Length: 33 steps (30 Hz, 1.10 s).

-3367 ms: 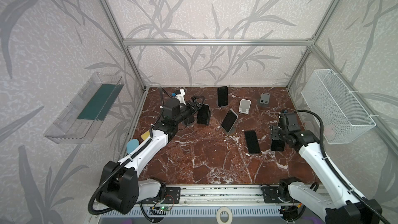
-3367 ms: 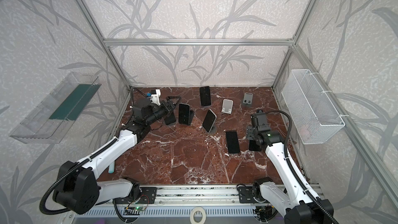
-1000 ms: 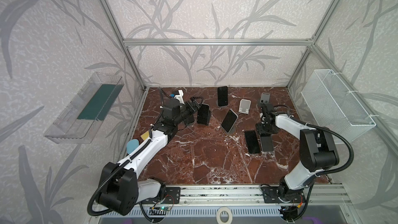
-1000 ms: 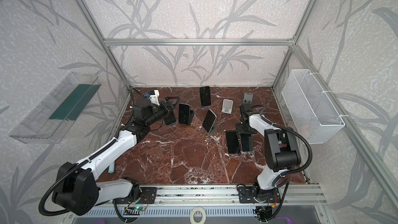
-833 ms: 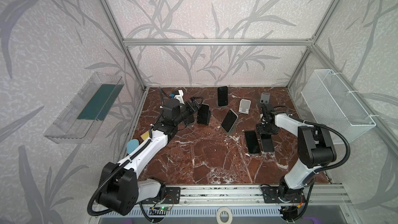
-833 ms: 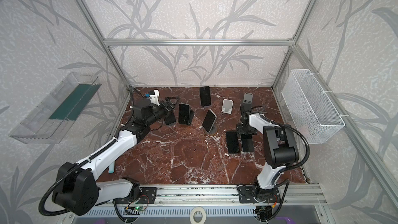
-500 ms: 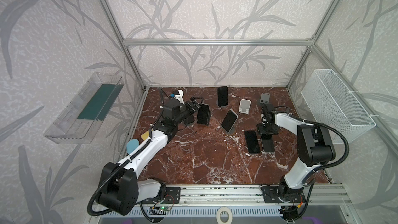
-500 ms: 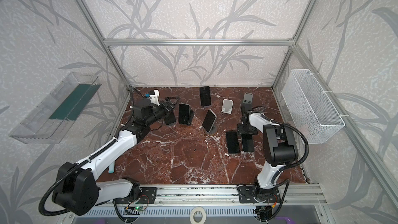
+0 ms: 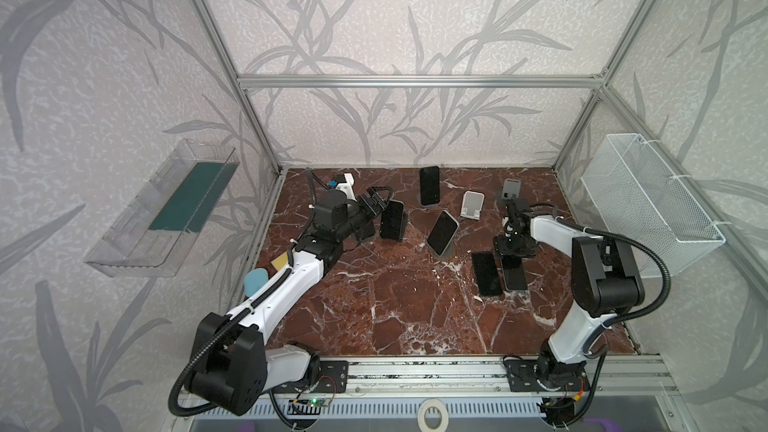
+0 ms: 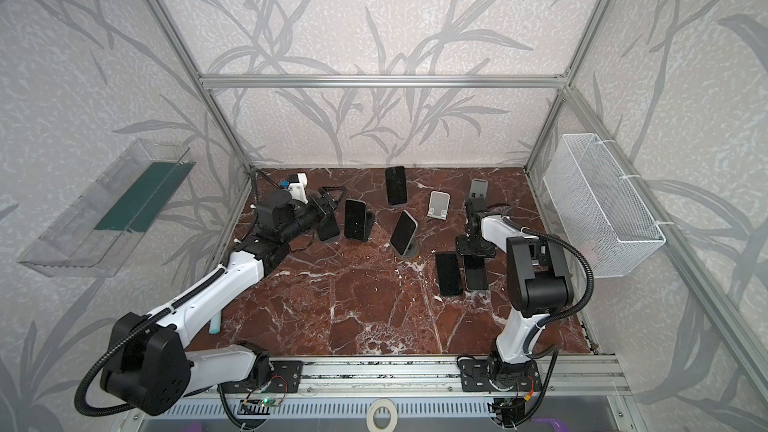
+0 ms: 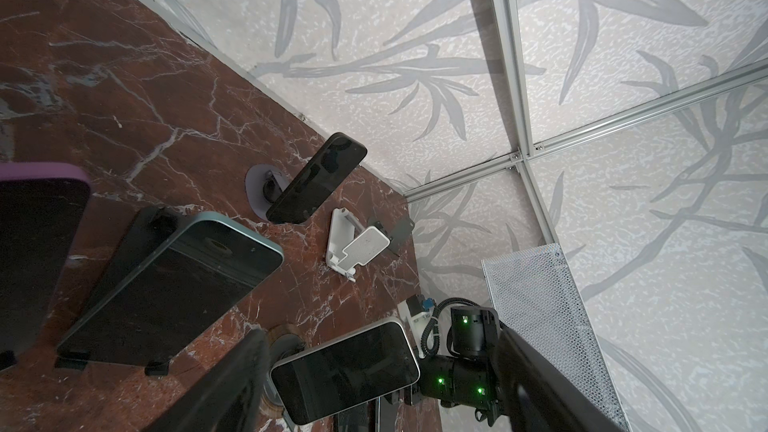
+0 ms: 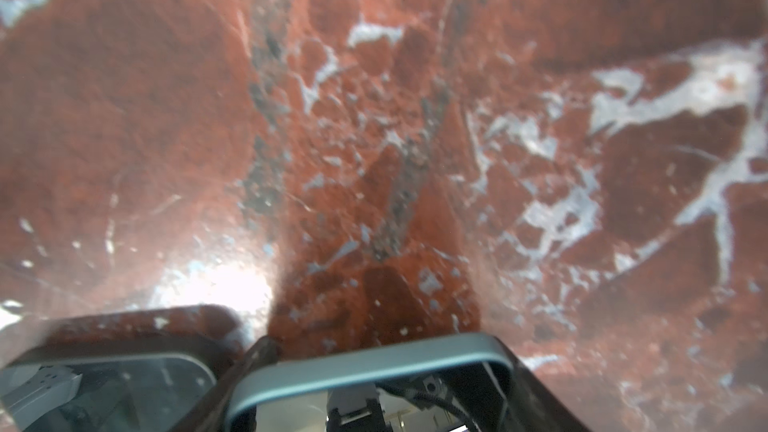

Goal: Remove the phone from the phone stand

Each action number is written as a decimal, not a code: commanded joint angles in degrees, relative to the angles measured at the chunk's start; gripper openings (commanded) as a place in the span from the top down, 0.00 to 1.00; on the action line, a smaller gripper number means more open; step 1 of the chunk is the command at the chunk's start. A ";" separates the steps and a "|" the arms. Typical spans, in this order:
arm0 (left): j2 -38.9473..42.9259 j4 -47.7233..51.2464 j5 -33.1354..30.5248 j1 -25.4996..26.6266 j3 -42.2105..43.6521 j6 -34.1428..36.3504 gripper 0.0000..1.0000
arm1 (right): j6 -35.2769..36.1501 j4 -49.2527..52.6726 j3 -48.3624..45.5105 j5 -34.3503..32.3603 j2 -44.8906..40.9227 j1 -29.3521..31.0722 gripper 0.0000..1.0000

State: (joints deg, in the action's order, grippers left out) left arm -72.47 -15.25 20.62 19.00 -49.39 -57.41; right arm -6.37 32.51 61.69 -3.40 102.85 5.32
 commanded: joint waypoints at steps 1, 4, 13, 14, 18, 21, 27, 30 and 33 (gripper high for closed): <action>0.44 -0.67 -0.12 0.07 0.06 0.89 0.14 | -0.47 1.15 -1.41 -0.02 3.59 0.05 0.22; 0.48 -0.20 -0.40 0.07 -0.01 1.07 0.14 | -0.41 1.31 -1.27 -0.20 3.76 0.04 0.22; 0.68 -0.22 -0.23 0.07 -0.10 0.99 0.14 | 0.18 2.50 -1.33 -1.38 3.43 0.38 0.22; 0.71 -0.22 -0.10 0.08 -0.10 0.98 0.14 | 0.58 2.96 -1.16 -1.91 3.33 0.71 0.22; 0.76 -0.18 -0.23 0.07 -0.11 0.95 0.14 | 1.34 5.23 -0.41 -5.75 3.50 2.34 0.22; 0.83 -0.22 0.08 0.16 -0.20 0.77 0.14 | 1.42 5.71 -0.78 -5.92 3.13 2.98 0.22; 1.35 -0.29 0.01 0.24 -0.10 0.72 0.14 | 1.68 6.75 -1.06 -5.40 2.46 3.18 0.21; 1.53 -0.30 -0.30 0.33 -0.01 0.88 0.14 | 1.45 7.55 -1.05 -5.03 2.36 3.33 0.21; 1.80 -0.31 -0.23 0.42 -0.10 0.97 0.14 | 1.14 8.34 -0.96 -5.68 1.63 3.75 0.20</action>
State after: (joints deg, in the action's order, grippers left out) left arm -72.44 -15.03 20.62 19.07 -49.39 -57.01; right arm -5.76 34.72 62.63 -8.64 103.02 8.14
